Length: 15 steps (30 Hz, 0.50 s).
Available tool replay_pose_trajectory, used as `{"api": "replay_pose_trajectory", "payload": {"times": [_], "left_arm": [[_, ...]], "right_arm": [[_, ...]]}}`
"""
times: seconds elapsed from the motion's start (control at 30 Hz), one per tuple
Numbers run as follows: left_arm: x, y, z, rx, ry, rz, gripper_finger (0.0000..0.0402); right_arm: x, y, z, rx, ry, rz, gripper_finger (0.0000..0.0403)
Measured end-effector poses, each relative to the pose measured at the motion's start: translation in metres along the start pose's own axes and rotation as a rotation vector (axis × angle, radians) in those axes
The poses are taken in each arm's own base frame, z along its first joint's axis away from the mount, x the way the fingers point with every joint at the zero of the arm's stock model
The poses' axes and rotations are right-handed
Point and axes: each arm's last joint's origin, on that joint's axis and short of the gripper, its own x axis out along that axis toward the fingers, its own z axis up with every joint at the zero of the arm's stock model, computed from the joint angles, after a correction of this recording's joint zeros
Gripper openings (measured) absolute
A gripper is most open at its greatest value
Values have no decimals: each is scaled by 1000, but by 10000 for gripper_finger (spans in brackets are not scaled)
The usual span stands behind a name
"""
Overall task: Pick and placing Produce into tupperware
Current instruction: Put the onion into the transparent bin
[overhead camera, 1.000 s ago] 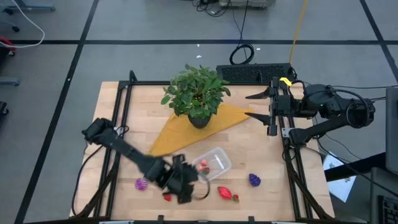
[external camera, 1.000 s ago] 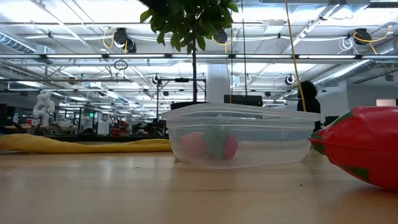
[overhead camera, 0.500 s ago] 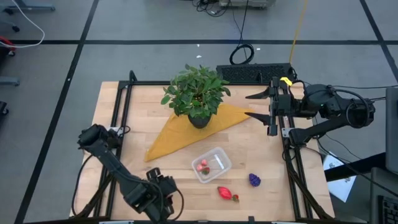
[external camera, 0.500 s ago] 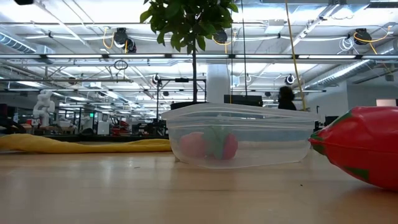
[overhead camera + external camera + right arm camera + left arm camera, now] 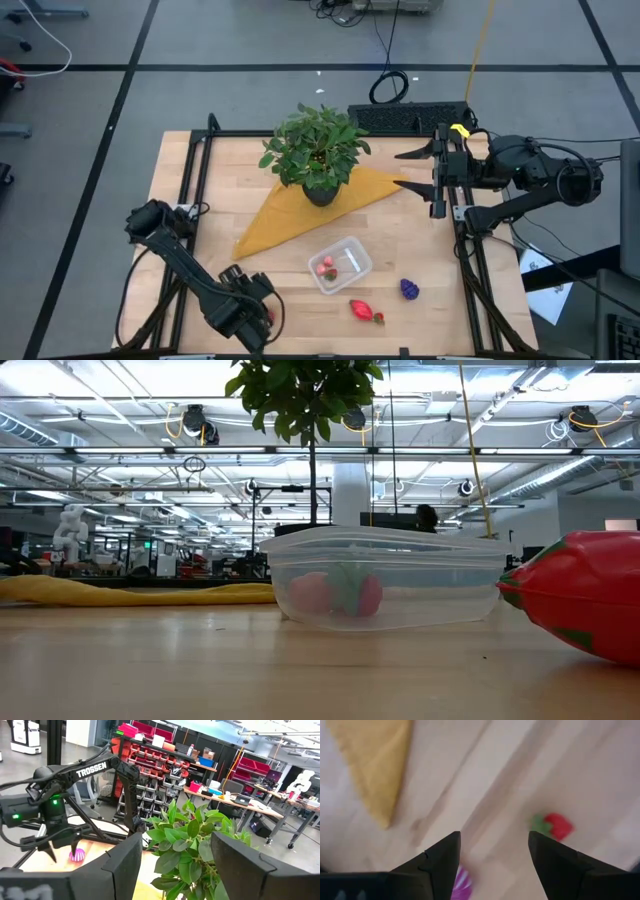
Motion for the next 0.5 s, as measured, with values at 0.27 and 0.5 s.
{"api": "replay_pose_trajectory", "payload": {"times": [0.27,0.5], "left_arm": [[-1,9,-12,-63,19,104,239],[-5,9,-31,-132,78,115,239]], "right_arm": [[0,0,0,-2,0,0,228],[0,0,0,-2,0,0,228]]}}
